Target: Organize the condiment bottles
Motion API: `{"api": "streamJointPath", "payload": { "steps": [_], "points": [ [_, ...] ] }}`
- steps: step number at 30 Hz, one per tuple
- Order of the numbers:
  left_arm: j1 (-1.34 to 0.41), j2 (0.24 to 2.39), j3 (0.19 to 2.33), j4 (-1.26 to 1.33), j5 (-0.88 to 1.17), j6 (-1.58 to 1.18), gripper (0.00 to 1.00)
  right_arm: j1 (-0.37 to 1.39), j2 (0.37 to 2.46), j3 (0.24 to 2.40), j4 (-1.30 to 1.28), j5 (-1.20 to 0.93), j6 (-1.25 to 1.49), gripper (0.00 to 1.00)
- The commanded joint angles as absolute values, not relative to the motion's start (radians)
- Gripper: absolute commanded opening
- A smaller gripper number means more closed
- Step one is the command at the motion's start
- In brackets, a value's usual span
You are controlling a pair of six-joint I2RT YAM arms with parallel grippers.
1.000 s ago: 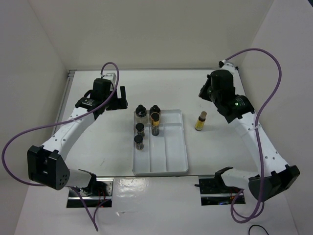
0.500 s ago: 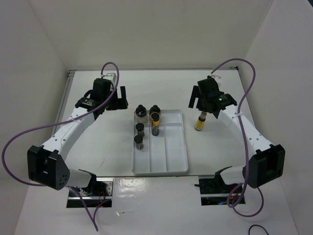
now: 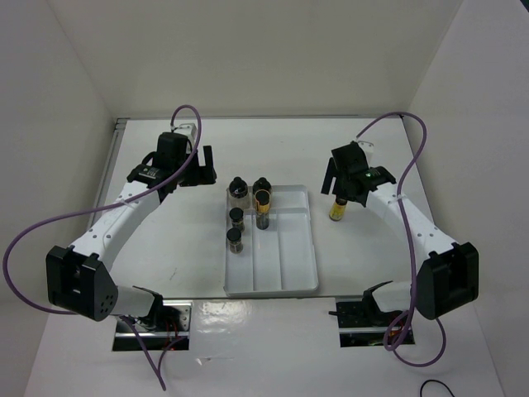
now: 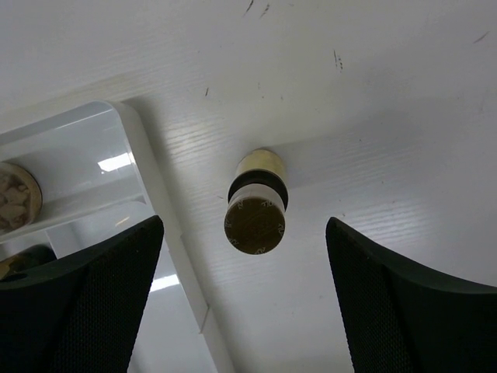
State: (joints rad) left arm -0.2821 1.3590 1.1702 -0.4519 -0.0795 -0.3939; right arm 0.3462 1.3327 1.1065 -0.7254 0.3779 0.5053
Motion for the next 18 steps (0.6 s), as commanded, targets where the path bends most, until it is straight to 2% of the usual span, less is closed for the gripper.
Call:
{"api": "streamJointPath", "payload": {
  "steps": [1, 5, 9, 11, 18],
  "points": [
    [-0.276, 1.338, 1.163, -0.428, -0.069, -0.380, 0.99, 0.347, 1.313, 1.108, -0.695, 0.399, 0.520, 0.88],
    [-0.276, 1.338, 1.163, -0.428, -0.069, -0.380, 0.99, 0.347, 1.331, 1.108, -0.695, 0.399, 0.520, 0.83],
    [-0.276, 1.338, 1.163, -0.428, -0.069, -0.380, 0.99, 0.347, 1.342, 1.098, -0.684, 0.399, 0.520, 0.83],
    [-0.276, 1.338, 1.163, -0.428, -0.069, -0.380, 0.99, 0.347, 1.351, 1.089, -0.684, 0.399, 0.520, 0.78],
    [-0.276, 1.338, 1.163, -0.428, -0.069, -0.380, 0.99, 0.338, 1.351, 1.080, -0.675, 0.408, 0.520, 0.75]
  ]
}}
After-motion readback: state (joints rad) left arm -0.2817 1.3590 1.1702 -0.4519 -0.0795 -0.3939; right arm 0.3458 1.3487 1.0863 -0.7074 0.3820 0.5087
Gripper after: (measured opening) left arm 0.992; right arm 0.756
